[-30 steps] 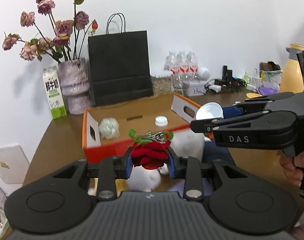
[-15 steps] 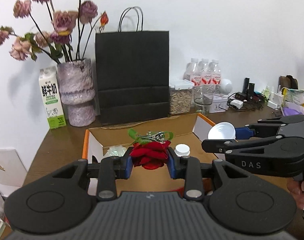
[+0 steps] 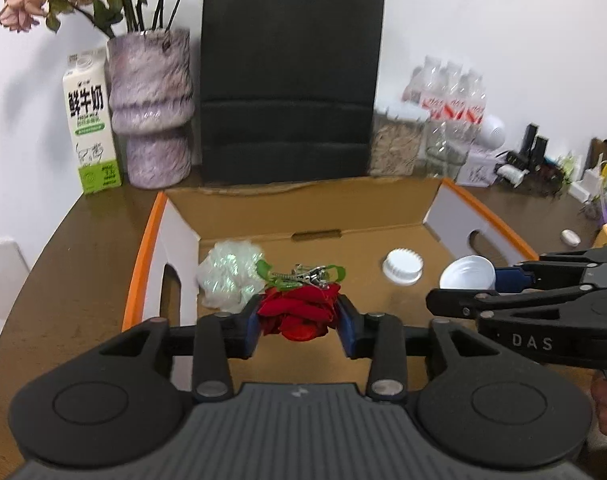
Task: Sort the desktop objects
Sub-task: 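Drop the rose keychain into the box with the left tool while the right tool drops the cap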
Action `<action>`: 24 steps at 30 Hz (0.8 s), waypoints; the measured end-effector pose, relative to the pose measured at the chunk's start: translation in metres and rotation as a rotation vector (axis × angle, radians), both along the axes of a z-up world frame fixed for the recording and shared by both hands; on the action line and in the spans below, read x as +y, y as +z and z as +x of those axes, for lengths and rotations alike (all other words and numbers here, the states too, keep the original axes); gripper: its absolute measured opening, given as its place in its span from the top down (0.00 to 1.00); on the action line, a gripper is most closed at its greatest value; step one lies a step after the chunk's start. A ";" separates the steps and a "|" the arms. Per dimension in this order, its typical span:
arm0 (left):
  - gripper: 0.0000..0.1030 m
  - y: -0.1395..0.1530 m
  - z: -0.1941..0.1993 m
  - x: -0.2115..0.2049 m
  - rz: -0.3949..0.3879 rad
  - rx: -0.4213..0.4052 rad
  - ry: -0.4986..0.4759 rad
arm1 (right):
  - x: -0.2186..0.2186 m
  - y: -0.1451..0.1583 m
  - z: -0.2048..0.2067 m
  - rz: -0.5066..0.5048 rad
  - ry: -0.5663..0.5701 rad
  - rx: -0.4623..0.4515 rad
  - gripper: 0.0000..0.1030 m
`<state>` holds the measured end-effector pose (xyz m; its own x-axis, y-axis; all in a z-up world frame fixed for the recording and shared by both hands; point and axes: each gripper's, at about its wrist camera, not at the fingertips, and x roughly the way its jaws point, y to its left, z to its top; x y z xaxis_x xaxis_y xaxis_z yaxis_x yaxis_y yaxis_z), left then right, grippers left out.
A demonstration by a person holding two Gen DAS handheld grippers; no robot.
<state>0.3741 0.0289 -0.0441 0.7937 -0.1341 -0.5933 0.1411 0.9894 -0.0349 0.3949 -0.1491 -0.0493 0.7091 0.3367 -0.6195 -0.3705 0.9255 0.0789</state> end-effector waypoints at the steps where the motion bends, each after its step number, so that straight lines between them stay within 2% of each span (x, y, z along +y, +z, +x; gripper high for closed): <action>1: 0.50 -0.001 0.001 0.000 0.009 0.003 0.010 | 0.001 -0.002 0.001 -0.006 0.004 0.007 0.54; 2: 0.32 -0.002 0.001 0.001 0.017 0.004 0.023 | 0.002 -0.003 0.002 -0.010 0.006 0.009 0.45; 3: 0.20 -0.001 0.001 0.001 0.031 -0.001 0.053 | 0.003 -0.004 0.001 -0.016 0.006 0.004 0.24; 4: 0.13 0.000 0.000 0.002 0.051 -0.012 0.088 | 0.003 -0.003 -0.001 -0.021 -0.001 -0.006 0.14; 5: 0.00 0.001 -0.001 0.003 0.068 -0.023 0.118 | 0.002 -0.002 -0.002 -0.022 -0.010 -0.018 0.12; 6: 0.00 0.003 -0.004 0.005 0.074 -0.041 0.143 | 0.001 0.000 -0.004 -0.019 -0.016 -0.025 0.09; 9: 0.00 0.010 -0.011 0.011 0.013 -0.066 0.150 | -0.005 0.007 -0.008 0.010 -0.022 -0.029 0.01; 24: 0.00 0.036 -0.043 0.008 0.020 -0.135 0.145 | -0.013 0.034 -0.043 0.014 -0.040 -0.095 0.01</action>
<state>0.3314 0.0364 -0.0082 0.8766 -0.0015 -0.4812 -0.0014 1.0000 -0.0056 0.3520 -0.1626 -0.0152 0.7773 0.3155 -0.5444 -0.3401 0.9386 0.0584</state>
